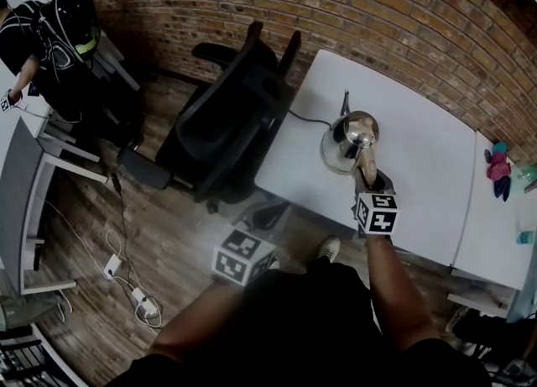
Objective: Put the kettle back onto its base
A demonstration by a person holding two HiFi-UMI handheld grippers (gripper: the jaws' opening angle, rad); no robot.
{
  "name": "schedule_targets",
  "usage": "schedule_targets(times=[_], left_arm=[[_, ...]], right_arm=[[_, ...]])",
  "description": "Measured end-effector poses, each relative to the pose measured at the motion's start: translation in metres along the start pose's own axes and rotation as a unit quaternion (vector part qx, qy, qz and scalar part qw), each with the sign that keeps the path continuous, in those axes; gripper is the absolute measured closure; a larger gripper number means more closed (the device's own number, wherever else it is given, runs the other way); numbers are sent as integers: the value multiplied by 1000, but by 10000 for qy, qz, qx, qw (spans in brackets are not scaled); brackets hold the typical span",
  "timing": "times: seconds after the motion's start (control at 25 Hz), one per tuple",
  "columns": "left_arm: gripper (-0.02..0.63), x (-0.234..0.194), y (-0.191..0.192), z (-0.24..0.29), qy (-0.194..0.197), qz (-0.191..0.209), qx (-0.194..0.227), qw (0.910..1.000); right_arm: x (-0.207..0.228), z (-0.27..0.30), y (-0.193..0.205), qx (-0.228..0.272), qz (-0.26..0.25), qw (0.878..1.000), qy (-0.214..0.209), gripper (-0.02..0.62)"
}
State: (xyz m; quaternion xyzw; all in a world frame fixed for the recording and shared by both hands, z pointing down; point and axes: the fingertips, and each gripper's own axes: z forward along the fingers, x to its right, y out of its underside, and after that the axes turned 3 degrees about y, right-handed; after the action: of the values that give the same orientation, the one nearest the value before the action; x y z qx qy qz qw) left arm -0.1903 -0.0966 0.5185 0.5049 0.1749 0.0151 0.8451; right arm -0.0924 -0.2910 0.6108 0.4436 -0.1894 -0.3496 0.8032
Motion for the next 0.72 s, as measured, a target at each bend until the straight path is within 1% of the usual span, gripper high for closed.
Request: schedule_targets(times=[0.24, 0.36, 0.44, 0.72], left_arm=[[606, 2, 0, 4, 49, 25, -5, 10000], [606, 3, -2, 5, 77, 40, -5, 10000], [606, 4, -3, 6, 104, 52, 22, 9999], [606, 10, -2, 6, 248, 111, -51, 9996]], right_arm=[[-1, 2, 0, -48, -51, 10000, -20, 479], [-2, 1, 1, -78, -14, 9999, -108, 473], [-2, 0, 2, -109, 21, 9998, -158, 429], [1, -13, -1, -10, 39, 10000, -51, 382]])
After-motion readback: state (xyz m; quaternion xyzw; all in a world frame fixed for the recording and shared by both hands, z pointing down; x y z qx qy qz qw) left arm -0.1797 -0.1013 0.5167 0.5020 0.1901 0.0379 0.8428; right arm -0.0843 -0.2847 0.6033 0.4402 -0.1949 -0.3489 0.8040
